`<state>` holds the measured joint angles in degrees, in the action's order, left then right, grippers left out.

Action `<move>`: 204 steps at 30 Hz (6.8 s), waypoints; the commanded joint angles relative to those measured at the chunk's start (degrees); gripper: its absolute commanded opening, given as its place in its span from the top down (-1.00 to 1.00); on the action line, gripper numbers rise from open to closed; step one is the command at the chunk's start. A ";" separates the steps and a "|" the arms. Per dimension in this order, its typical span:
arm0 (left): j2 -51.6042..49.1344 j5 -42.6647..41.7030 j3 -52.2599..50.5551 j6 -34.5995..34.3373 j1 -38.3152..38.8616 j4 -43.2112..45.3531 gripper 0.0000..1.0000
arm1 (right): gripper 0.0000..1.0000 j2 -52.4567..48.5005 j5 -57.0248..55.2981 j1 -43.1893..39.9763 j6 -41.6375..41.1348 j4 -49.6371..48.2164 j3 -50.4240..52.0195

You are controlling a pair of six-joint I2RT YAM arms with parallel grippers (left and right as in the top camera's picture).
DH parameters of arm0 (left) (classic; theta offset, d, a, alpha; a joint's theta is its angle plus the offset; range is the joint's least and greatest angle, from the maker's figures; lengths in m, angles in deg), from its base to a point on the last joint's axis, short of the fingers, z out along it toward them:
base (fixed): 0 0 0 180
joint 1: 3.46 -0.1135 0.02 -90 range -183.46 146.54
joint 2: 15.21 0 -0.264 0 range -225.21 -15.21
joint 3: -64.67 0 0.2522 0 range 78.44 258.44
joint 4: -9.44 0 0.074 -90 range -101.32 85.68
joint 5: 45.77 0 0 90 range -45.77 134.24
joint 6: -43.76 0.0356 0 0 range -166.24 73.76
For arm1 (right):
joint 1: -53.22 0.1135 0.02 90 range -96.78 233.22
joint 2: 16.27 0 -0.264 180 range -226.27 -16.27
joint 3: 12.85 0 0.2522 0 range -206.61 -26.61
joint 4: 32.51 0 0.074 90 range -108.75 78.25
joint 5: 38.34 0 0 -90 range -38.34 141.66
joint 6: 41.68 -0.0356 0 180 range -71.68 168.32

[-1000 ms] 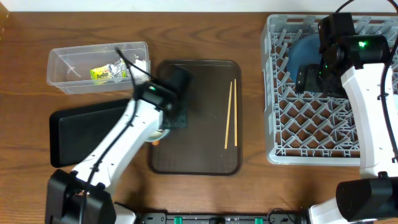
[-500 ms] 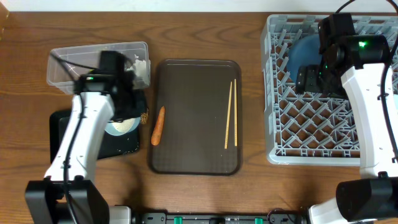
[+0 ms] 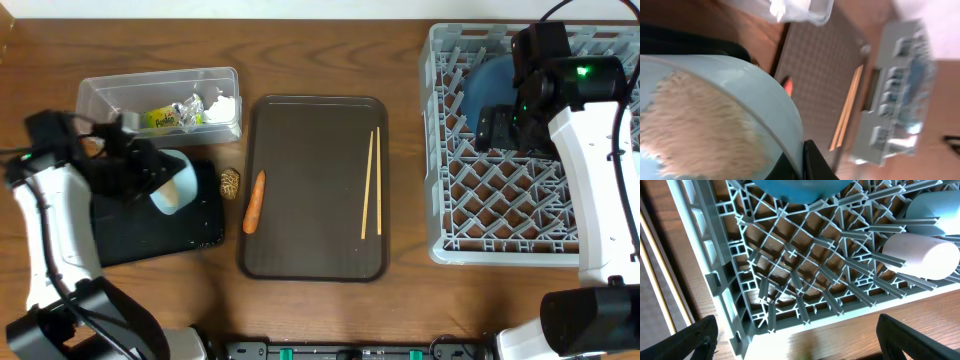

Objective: Sort waste into correct bins and load items into the dishwasher rack
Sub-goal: 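Carry the white bowl left over the black cutting board, then tilt the white bowl to pour the rice onto the cutting board, then set the emptied white bowl back on the tray and release, then grasp the white bowl with the right gripper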

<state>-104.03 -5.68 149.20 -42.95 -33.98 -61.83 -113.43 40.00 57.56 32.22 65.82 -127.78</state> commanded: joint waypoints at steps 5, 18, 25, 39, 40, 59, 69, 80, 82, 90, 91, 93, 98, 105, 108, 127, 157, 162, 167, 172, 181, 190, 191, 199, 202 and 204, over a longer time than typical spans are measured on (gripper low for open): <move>0.81 -13.73 -1.27 2.73 -7.50 0.48 0.88 | -0.89 0.42 -0.98 -0.26 -0.11 0.11 -0.17; -5.79 -23.19 -7.65 2.73 -10.32 6.27 0.87 | -0.89 0.42 -0.98 -0.26 -0.15 0.39 -0.17; -11.63 -34.40 -10.84 7.30 -12.33 6.62 0.88 | -0.88 0.42 -0.98 -0.26 -0.15 0.52 -0.17; -14.69 -39.67 -11.30 11.06 -12.85 6.60 0.88 | -0.88 0.42 -1.01 -0.26 -0.13 0.50 -0.17; -14.69 -39.67 -11.30 11.04 -12.85 6.62 0.88 | -0.88 0.42 -1.01 -0.26 -0.13 0.48 -0.17; -14.01 -39.67 -11.30 13.90 -12.41 4.52 0.88 | -0.89 0.42 -2.49 -0.31 -0.09 0.33 -0.17; -13.33 -25.40 -11.30 9.68 -11.02 5.38 0.88 | -0.89 0.42 -2.49 -0.31 0.04 0.26 -0.17; -12.24 -34.10 -10.84 24.44 -10.82 0.13 0.87 | -0.89 0.42 -2.49 -0.31 0.04 0.44 -0.17; -12.22 -33.81 -10.84 21.46 -11.26 0.00 0.88 | -0.89 0.42 -2.49 -0.31 0.07 0.46 -0.17; -8.24 -36.00 -10.84 22.01 -9.25 -0.96 0.87 | -0.90 0.42 -2.43 -0.31 0.04 0.55 -0.17; -6.75 -35.71 -10.73 21.99 -8.35 -0.94 0.87 | -0.90 0.42 -2.29 -0.31 0.04 0.55 -0.17; -3.21 -33.66 -9.97 21.84 -5.81 -0.96 0.88 | -0.90 0.42 -2.23 -0.31 0.02 0.52 -0.17; 6.36 -23.04 -8.61 15.93 3.67 0.52 0.88 | -0.90 0.42 -1.66 -0.31 0.02 0.48 -0.17; 10.91 -5.46 -8.66 4.63 22.67 6.56 0.88 | -0.90 0.42 -0.33 -0.31 0.02 0.50 -0.17; 9.97 2.10 -8.66 0.46 31.45 9.49 0.88 | -0.90 0.42 -0.33 -0.31 0.02 0.50 -0.17; -5.90 27.69 -8.66 -16.04 60.72 28.50 0.66 | -0.91 0.42 -0.26 -0.31 0.50 0.52 -0.17; 21.84 40.50 -8.66 -14.16 20.24 -1.22 0.88 | -0.96 -4.02 22.43 21.81 7.08 -18.97 -0.17; 21.84 40.33 -8.66 -14.12 20.20 -1.20 0.87 | -0.96 -9.86 22.43 25.68 6.49 -19.67 -0.17; 21.84 40.33 -8.66 -14.12 20.20 -1.22 0.88 | -0.87 -16.65 22.21 28.92 6.47 -19.67 -0.17; 21.84 40.33 -8.66 -14.12 20.20 -1.40 0.88 | -0.72 -22.05 22.21 30.51 5.86 -18.99 -0.17; 21.84 40.33 -8.66 -14.12 20.20 -1.40 0.88 | -0.52 -28.98 19.61 32.24 3.23 -18.23 -0.17; 21.70 40.33 -8.66 -14.12 20.20 -1.42 0.87 | 0.00 -34.10 19.58 33.62 2.82 -17.75 -0.17; 21.70 40.33 -8.66 -14.12 20.20 -1.42 0.87 | 0.13 -34.14 19.58 33.62 2.82 -17.73 -0.17; 21.46 40.33 -8.66 -14.12 20.20 -1.44 0.88 | 0.98 -34.21 18.73 33.07 2.78 -17.73 -0.20; 21.46 40.33 -8.66 -14.12 20.20 -1.42 0.87 | 0.98 -33.92 16.52 32.28 0.31 -17.57 -0.22; 21.46 40.33 -8.66 -14.12 20.20 -1.42 0.86 | 0.98 -33.24 16.11 31.43 0.24 -17.49 -0.39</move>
<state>-82.43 34.13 140.00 -57.14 -13.50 -63.04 -146.92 59.67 90.19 34.45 48.34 -127.82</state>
